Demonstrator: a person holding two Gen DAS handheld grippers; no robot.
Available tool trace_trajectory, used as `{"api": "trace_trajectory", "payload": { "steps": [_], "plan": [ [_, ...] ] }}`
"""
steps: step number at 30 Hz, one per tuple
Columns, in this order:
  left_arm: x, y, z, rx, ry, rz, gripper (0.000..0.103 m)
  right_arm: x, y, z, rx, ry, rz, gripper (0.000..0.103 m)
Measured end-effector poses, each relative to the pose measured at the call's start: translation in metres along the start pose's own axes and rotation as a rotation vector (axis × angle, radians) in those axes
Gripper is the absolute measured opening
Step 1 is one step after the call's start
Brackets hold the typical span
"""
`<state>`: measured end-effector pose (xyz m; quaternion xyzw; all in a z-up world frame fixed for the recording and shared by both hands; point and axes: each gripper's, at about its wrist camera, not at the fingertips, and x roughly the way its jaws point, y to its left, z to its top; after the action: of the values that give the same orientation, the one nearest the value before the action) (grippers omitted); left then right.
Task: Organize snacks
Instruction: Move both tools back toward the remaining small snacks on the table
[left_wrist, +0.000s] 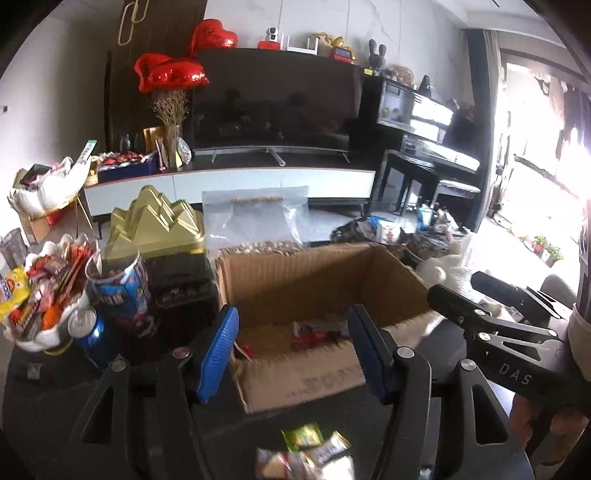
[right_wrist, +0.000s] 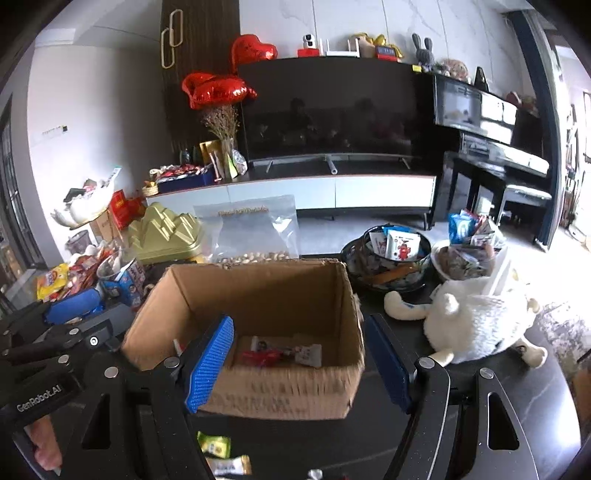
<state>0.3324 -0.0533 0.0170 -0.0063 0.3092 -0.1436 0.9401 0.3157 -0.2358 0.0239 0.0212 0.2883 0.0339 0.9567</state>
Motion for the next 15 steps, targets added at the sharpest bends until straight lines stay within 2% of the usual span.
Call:
{"api": "trace_trajectory", "payload": {
  "steps": [6,15],
  "plan": [
    [-0.033,-0.014,-0.016,0.003,-0.020,-0.015,0.064,-0.033,0.001,-0.018,0.016,-0.014,0.038,0.074],
    [-0.072,-0.036,-0.055,0.014,-0.064,0.018,0.066,-0.065,-0.008,-0.056,0.059,-0.033,0.061,0.074]
  ]
}}
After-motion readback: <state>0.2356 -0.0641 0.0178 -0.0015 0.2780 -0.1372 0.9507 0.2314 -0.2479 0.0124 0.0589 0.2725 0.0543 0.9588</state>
